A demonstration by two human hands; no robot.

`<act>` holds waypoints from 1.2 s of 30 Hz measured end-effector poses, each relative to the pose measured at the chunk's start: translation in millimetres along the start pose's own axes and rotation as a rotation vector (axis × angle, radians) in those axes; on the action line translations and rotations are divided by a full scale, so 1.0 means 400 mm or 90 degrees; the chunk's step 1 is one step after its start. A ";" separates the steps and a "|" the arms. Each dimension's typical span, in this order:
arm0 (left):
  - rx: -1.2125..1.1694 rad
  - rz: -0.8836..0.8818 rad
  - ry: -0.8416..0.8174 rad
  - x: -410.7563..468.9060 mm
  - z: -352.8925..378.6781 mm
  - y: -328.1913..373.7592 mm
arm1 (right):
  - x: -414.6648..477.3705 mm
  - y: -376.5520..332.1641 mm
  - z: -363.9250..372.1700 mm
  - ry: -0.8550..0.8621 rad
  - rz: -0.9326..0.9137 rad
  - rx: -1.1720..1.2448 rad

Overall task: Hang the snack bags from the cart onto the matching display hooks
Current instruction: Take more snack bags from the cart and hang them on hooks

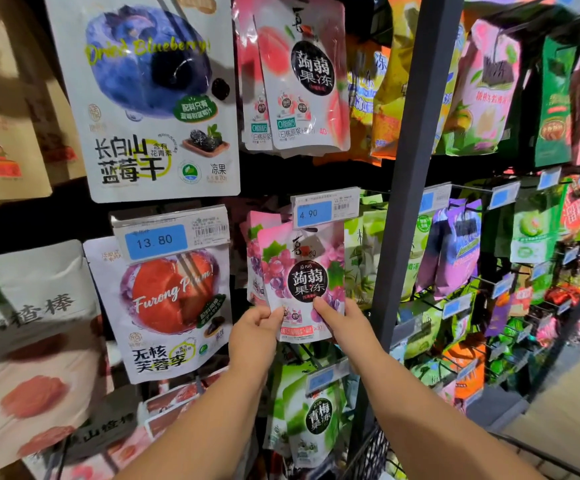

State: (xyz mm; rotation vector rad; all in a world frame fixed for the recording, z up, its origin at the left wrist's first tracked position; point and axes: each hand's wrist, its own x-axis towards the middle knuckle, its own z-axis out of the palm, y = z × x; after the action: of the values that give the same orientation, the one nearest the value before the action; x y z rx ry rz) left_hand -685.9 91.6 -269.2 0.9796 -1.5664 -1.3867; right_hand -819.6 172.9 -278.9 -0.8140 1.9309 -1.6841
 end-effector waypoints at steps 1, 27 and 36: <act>-0.002 -0.003 0.002 -0.005 0.000 -0.003 | -0.006 0.003 -0.002 0.000 0.005 0.005; 0.286 -0.070 -0.347 -0.300 0.171 -0.152 | -0.296 0.211 -0.186 0.083 0.213 0.030; 0.381 -0.168 -0.641 -0.501 0.318 -0.368 | -0.560 0.495 -0.396 0.232 0.408 -0.018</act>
State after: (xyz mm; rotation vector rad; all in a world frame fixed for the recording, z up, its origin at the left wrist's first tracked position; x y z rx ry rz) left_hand -723.4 309.8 -439.5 0.8646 -2.7938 -1.7691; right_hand -791.4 457.1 -460.4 0.1334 2.1364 -1.4600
